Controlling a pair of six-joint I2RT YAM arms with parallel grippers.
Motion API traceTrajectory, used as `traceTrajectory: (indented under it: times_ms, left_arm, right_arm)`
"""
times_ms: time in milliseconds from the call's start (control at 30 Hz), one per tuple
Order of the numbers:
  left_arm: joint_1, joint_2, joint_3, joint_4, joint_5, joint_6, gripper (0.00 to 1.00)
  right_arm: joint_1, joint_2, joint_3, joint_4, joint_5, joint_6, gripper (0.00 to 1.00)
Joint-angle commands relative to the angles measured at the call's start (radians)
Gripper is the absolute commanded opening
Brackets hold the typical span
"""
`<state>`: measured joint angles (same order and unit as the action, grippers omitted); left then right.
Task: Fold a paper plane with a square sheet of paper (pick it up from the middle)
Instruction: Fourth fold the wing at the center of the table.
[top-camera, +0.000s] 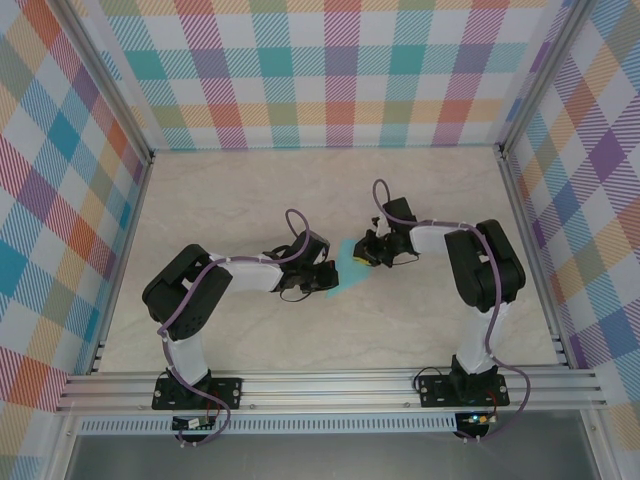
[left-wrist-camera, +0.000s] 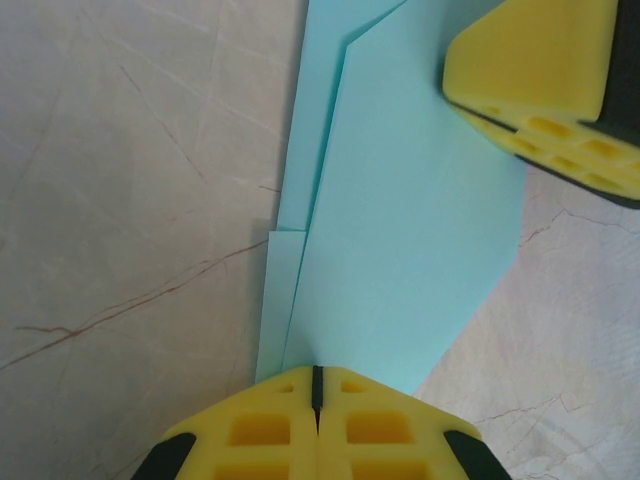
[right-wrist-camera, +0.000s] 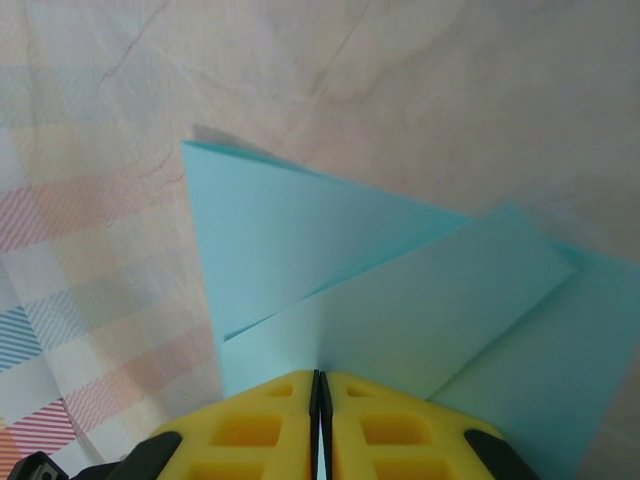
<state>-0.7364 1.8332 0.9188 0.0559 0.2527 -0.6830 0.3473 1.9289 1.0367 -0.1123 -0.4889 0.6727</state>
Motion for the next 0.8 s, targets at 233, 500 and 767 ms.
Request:
traceTrajectory:
  times_ms: [233, 500, 767]
  left_arm:
    - [0.002, 0.093, -0.066, -0.215, -0.033, 0.023, 0.01]
    - [0.002, 0.097, -0.070, -0.212, -0.028, 0.021, 0.00]
    - [0.001, 0.089, -0.066, -0.217, -0.027, 0.020, 0.01]
  right_arm:
    - [-0.119, 0.065, 0.096, -0.052, 0.099, -0.045, 0.13]
    - [-0.153, 0.090, 0.141, -0.087, 0.088, -0.063, 0.13]
    - [-0.147, -0.087, 0.067, -0.085, 0.020, -0.048, 0.15]
